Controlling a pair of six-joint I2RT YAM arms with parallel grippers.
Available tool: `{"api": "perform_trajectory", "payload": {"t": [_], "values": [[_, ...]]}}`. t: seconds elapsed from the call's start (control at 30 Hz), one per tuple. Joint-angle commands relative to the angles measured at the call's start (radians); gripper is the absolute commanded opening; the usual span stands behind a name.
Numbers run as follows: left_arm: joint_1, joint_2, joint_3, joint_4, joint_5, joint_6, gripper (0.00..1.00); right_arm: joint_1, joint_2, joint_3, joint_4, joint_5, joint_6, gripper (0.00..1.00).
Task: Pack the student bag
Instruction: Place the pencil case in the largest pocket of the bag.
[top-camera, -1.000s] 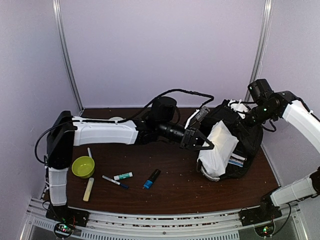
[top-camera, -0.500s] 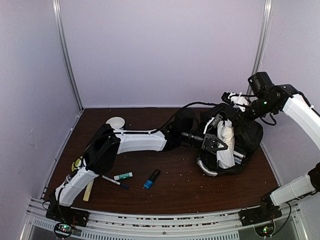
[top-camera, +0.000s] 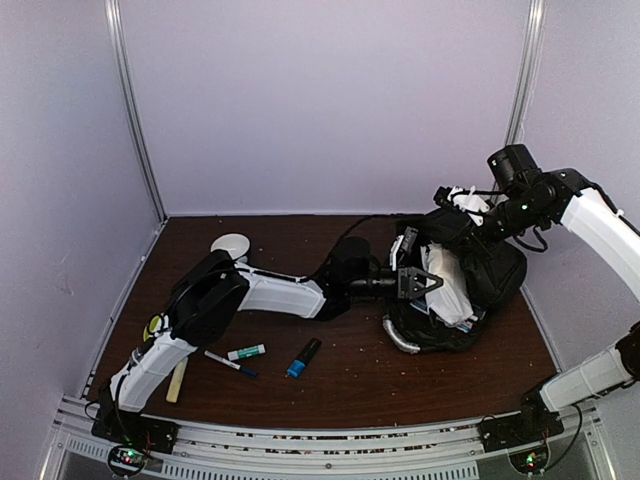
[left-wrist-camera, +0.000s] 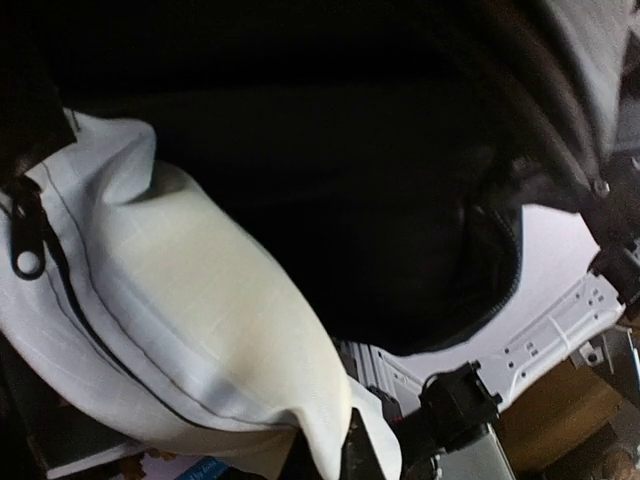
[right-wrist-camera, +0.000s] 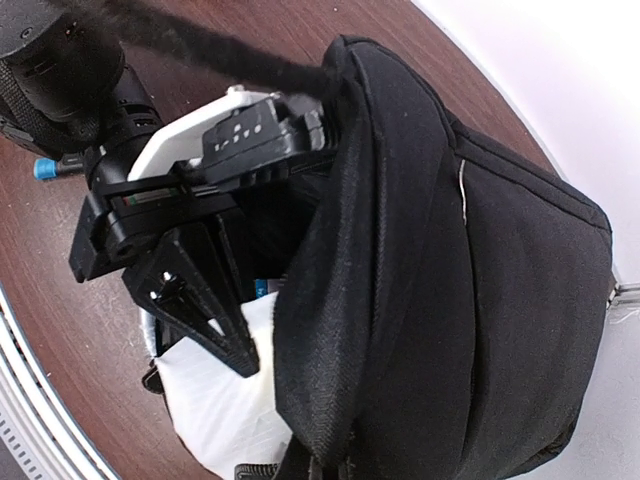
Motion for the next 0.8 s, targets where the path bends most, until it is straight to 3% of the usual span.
{"api": "perform_trajectory", "payload": {"t": [0.0, 0.17, 0.23, 0.47, 0.6, 0.63, 0.77], "values": [[0.032, -0.032, -0.01, 0.245, -0.325, -0.107, 0.0, 0.033, -0.022, 0.02, 0.028, -0.079, -0.011, 0.0], [0.009, -0.071, -0.035, 0.109, -0.625, -0.074, 0.0, 0.055, -0.015, 0.015, 0.026, -0.081, -0.017, 0.0], [0.0, -0.046, 0.041, 0.009, -0.671, -0.054, 0.0, 0.064, -0.008, 0.013, 0.025, -0.085, -0.021, 0.0], [-0.045, 0.156, 0.332, -0.134, -0.603, -0.07, 0.0, 0.086, 0.017, -0.028, 0.046, -0.111, -0.04, 0.0], [-0.038, 0.12, 0.194, -0.041, -0.573, -0.095, 0.0, 0.09, 0.025, -0.046, 0.044, -0.11, -0.047, 0.0], [-0.035, 0.09, 0.132, -0.017, -0.564, -0.094, 0.02, 0.09, 0.021, -0.057, 0.048, -0.102, -0.048, 0.0], [-0.03, -0.07, -0.105, 0.053, -0.512, -0.008, 0.34, 0.084, -0.001, -0.123, 0.087, -0.071, -0.049, 0.0]]}}
